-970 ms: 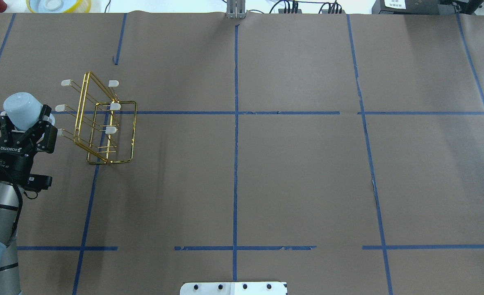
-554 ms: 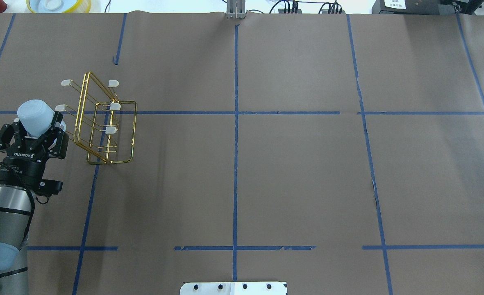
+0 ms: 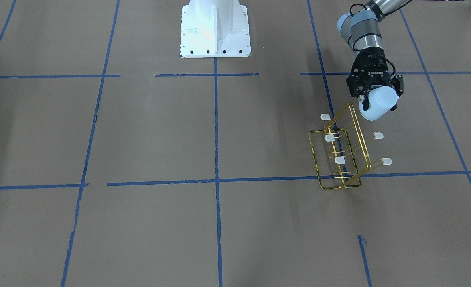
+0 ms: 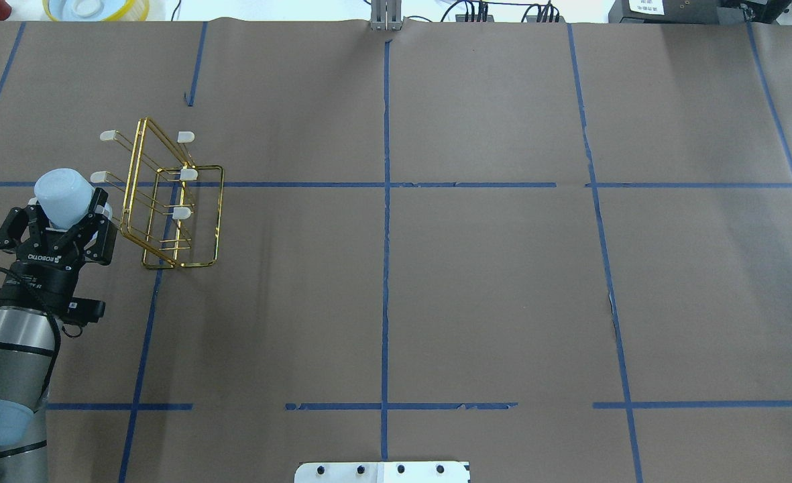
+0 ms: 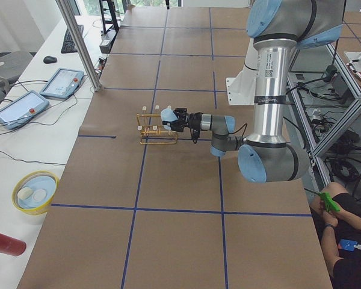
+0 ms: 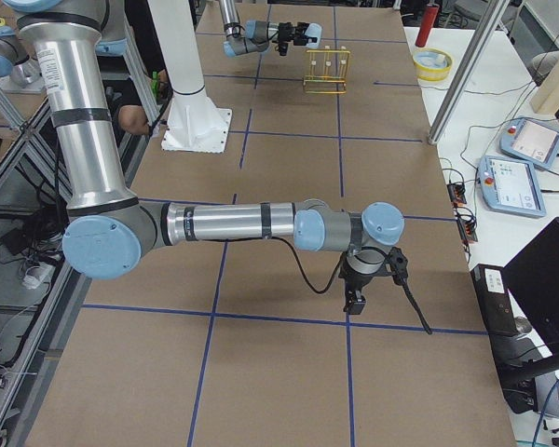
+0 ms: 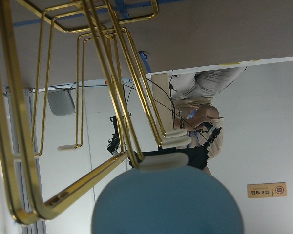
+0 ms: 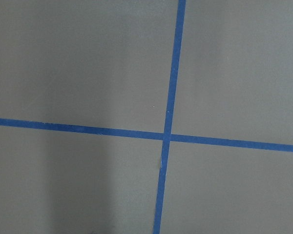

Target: Hang cup on cup holder

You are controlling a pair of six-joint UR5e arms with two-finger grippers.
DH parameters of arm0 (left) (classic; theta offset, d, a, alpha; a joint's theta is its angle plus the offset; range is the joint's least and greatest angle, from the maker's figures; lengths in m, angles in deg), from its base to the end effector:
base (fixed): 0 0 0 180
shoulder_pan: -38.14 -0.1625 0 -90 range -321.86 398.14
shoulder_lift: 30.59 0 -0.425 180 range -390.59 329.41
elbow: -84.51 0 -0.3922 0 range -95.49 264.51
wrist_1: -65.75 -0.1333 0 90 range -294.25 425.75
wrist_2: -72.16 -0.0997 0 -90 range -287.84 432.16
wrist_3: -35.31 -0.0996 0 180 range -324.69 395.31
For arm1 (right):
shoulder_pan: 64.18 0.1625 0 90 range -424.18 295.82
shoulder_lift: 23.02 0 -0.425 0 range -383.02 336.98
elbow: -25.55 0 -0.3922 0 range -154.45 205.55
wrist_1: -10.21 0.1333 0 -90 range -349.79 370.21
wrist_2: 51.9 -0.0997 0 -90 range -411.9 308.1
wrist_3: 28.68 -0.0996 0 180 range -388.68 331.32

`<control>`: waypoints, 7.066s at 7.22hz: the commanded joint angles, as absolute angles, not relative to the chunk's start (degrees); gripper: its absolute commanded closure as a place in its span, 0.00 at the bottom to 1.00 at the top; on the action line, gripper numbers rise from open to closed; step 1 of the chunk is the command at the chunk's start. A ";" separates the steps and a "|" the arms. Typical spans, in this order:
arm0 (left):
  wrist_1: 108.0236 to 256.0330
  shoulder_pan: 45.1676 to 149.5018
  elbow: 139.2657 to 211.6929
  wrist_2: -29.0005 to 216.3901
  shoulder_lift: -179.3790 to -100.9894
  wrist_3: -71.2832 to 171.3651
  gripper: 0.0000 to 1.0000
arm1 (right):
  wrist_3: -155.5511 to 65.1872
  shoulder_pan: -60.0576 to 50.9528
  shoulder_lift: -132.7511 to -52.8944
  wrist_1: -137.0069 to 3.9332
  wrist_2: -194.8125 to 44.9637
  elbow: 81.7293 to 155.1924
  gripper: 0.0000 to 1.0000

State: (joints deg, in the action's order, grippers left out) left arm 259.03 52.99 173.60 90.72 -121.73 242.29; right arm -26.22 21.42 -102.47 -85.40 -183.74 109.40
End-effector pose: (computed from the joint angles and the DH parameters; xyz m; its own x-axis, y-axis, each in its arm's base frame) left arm 0.3362 -0.3247 0.4815 -0.7643 -0.0908 0.6385 -0.6425 0.0210 -0.7660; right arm 0.0232 -0.5704 0.6265 0.7399 -0.0859 0.6672 0.1086 0.9941 0.0075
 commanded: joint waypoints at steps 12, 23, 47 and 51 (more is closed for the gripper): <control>258.84 53.26 172.66 92.46 -121.73 243.52 0.00 | -26.22 21.42 -102.47 -85.33 -183.74 109.40 0.00; 250.49 68.43 189.19 119.91 -115.41 198.00 0.00 | -26.22 21.42 -102.47 -85.33 -183.74 109.40 0.00; 159.80 130.69 181.03 198.99 -117.53 30.77 0.00 | -26.22 21.42 -102.47 -85.33 -183.74 109.40 0.00; 152.94 130.42 179.78 205.53 -117.25 31.18 0.00 | -26.22 21.42 -102.47 -85.33 -183.74 109.40 0.00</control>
